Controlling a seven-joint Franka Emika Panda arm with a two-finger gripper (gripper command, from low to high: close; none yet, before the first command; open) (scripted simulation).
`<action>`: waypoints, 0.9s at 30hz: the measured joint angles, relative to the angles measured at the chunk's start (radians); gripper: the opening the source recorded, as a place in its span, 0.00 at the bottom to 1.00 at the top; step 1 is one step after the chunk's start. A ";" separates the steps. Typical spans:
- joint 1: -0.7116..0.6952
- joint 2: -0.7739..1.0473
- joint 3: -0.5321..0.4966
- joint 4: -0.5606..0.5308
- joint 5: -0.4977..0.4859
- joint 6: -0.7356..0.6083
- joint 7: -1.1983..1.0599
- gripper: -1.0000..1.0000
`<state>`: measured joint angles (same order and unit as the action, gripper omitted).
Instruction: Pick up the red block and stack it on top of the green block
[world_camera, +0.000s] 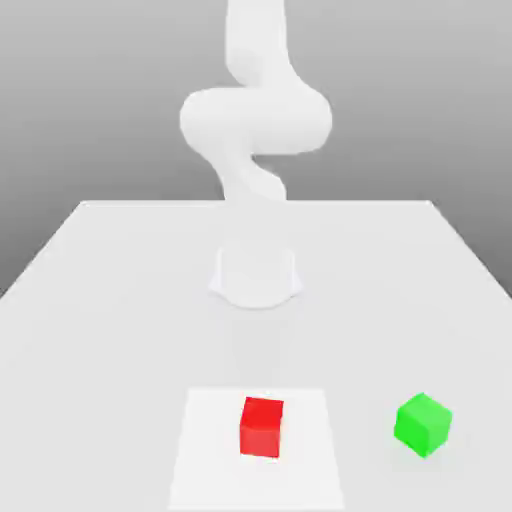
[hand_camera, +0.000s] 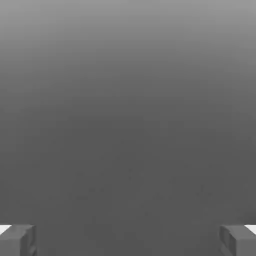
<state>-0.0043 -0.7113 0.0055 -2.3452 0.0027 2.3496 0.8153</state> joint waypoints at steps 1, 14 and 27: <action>-0.002 0.041 0.002 -0.020 0.001 0.023 0.007 0.50; -0.022 0.516 0.035 -0.260 0.003 0.288 0.098 0.50; -0.003 0.975 0.015 -0.349 -0.030 0.608 0.169 0.00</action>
<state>-0.0068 0.2641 0.0204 -2.6939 -0.0268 2.9579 0.9841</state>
